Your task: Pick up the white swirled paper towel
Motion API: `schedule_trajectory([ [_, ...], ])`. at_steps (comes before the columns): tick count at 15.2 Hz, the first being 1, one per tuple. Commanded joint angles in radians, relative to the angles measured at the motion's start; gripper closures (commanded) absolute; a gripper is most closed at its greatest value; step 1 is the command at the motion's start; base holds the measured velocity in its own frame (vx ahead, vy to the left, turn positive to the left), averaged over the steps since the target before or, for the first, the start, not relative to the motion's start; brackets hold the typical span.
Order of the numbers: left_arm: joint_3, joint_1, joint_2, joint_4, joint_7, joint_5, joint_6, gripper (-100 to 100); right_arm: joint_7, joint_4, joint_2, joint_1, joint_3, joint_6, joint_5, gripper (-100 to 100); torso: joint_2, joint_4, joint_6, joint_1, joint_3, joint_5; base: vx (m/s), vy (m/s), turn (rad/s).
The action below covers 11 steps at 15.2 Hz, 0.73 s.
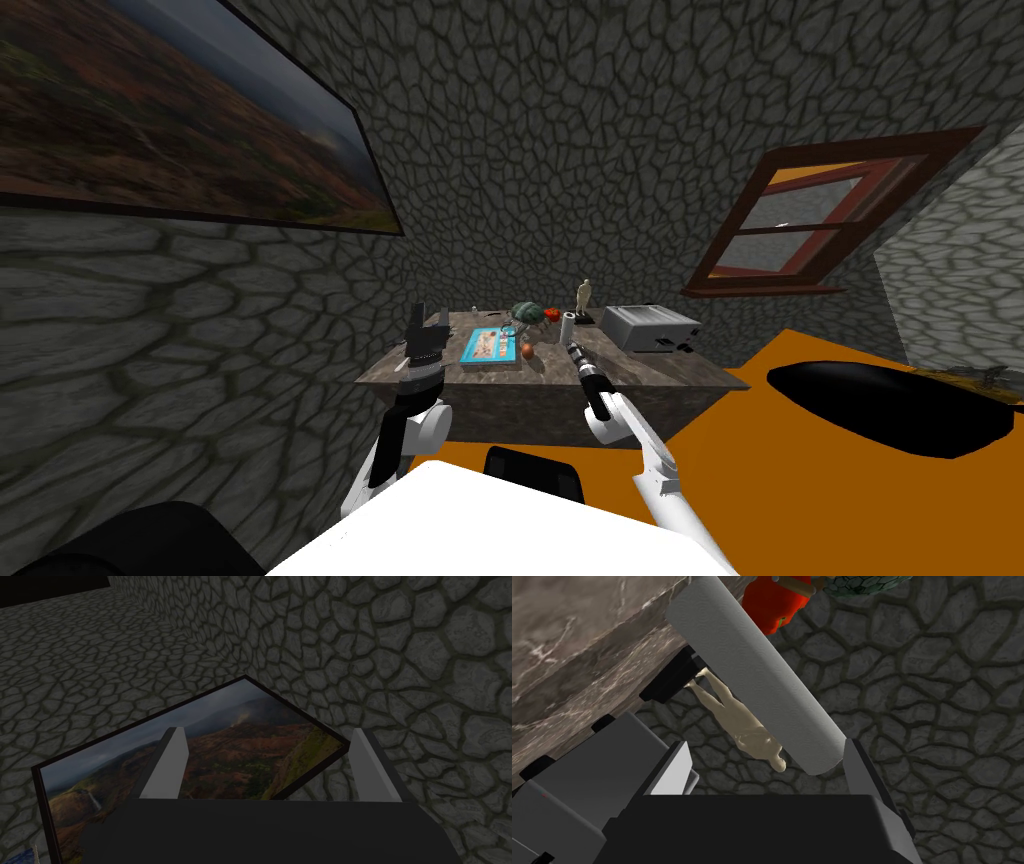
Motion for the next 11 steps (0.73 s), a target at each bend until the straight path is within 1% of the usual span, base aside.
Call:
schedule_trajectory([
  [1,0.0,0.0,0.0,0.0,0.0,0.0,0.0,0,-0.003,0.016,0.001,-0.007,0.003,0.019,0.029,-100,0.0,0.0,0.0,0.0,0.0,0.0,0.008,0.01,0.014],
  [2,0.0,0.0,0.0,0.0,0.0,0.0,0.0,0,-0.009,0.058,0.003,-0.038,0.014,0.061,0.065,-100,0.0,0.0,0.0,0.0,0.0,0.0,0.009,0.013,0.027],
  [3,0.0,0.0,0.0,0.0,0.0,0.0,0.0,0,-0.009,0.06,0.003,-0.038,0.014,0.064,0.083,-100,0.0,0.0,0.0,0.0,0.0,0.0,0.01,0.015,0.039],
  [4,0.0,0.0,0.0,0.0,0.0,0.0,0.0,0,-0.015,0.098,0.005,-0.068,0.024,0.094,0.11,-100,0.0,0.0,0.0,0.0,0.0,0.0,0.013,0.013,0.043],
  [5,0.0,0.0,0.0,0.0,0.0,0.0,0.0,0,-0.015,0.105,0.005,-0.068,0.024,0.108,0.134,-100,0.0,0.0,0.0,0.0,0.0,0.0,0.013,0.014,0.038],
  [6,0.0,0.0,0.0,0.0,0.0,0.0,0.0,0,-0.015,0.105,0.005,-0.068,0.024,0.108,0.137,-100,0.0,0.0,0.0,0.0,0.0,0.0,0.009,0.011,0.015],
  [7,0.0,0.0,0.0,0.0,0.0,0.0,0.0,0,-0.022,0.144,0.008,-0.099,0.034,0.146,0.172,-100,0.0,0.0,0.0,0.0,0.0,0.0,0.01,0.011,0.029],
  [8,0.0,0.0,0.0,0.0,0.0,0.0,0.0,0,-0.022,0.15,0.008,-0.099,0.034,0.153,0.19,-100,0.0,0.0,0.0,0.0,0.0,0.0,0.011,0.012,0.035],
  [9,0.0,0.0,0.0,0.0,0.0,0.0,0.0,0,-0.028,0.179,0.012,-0.129,0.044,0.184,0.214,-100,0.0,0.0,0.0,0.0,0.0,0.0,0.011,0.016,0.038],
  [10,0.0,0.0,0.0,0.0,0.0,0.0,0.0,0,-0.028,0.196,0.012,-0.129,0.044,0.196,0.241,-100,0.0,0.0,0.0,0.0,0.0,0.0,0.012,0.017,0.037],
  [11,0.0,0.0,0.0,0.0,0.0,0.0,0.0,0,-0.034,0.227,0.015,-0.159,0.054,0.22,0.267,-100,0.0,0.0,0.0,0.0,0.0,0.0,0.013,0.019,0.042],
])
